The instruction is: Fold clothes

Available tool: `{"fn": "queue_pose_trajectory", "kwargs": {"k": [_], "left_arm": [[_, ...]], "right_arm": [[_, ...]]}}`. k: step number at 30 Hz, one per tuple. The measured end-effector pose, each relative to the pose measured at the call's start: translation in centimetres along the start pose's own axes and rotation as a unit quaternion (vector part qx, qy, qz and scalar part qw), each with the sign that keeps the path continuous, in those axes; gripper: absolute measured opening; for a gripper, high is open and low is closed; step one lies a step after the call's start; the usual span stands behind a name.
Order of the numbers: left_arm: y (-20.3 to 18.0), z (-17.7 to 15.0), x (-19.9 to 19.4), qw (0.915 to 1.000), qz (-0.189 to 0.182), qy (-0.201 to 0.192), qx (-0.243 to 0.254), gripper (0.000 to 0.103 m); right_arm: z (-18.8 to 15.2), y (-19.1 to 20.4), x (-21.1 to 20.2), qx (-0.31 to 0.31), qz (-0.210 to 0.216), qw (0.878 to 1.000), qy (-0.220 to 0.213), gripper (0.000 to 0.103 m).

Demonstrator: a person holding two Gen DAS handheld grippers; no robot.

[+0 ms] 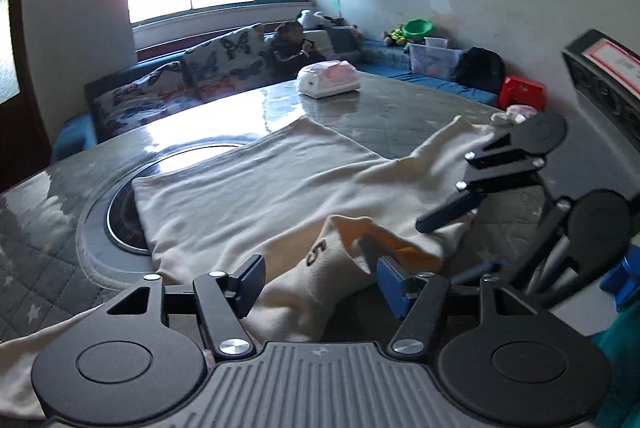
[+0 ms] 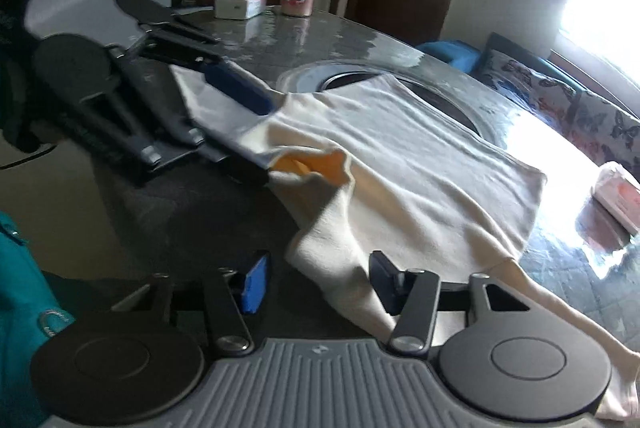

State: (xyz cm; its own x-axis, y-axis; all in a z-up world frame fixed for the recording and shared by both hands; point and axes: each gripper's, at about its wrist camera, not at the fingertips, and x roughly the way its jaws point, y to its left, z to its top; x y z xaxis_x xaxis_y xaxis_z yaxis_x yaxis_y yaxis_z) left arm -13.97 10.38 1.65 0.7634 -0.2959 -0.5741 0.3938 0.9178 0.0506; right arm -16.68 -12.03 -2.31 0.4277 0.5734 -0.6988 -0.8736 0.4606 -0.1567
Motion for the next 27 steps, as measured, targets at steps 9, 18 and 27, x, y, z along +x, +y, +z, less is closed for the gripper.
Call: {"fn": "queue_pose_trajectory", "kwargs": {"k": [9,18,27], "left_arm": [[-1.0,-0.5,1.8,0.9996,0.006,0.000,0.026,0.038],[-0.8,-0.9,-1.0,0.9976,-0.031,-0.017,0.060,0.010],[-0.6,-2.9,-1.2,0.9946,-0.072,0.031,0.069,0.016]], "right_arm": [[0.1,-1.6,-0.4,0.030,0.007,0.999,-0.011,0.019],[-0.1,-2.8,-2.2,0.050,0.048,0.997,-0.015,0.006],[-1.5,-1.0,-2.0,-0.001,0.088,0.996,0.022,0.019]]}}
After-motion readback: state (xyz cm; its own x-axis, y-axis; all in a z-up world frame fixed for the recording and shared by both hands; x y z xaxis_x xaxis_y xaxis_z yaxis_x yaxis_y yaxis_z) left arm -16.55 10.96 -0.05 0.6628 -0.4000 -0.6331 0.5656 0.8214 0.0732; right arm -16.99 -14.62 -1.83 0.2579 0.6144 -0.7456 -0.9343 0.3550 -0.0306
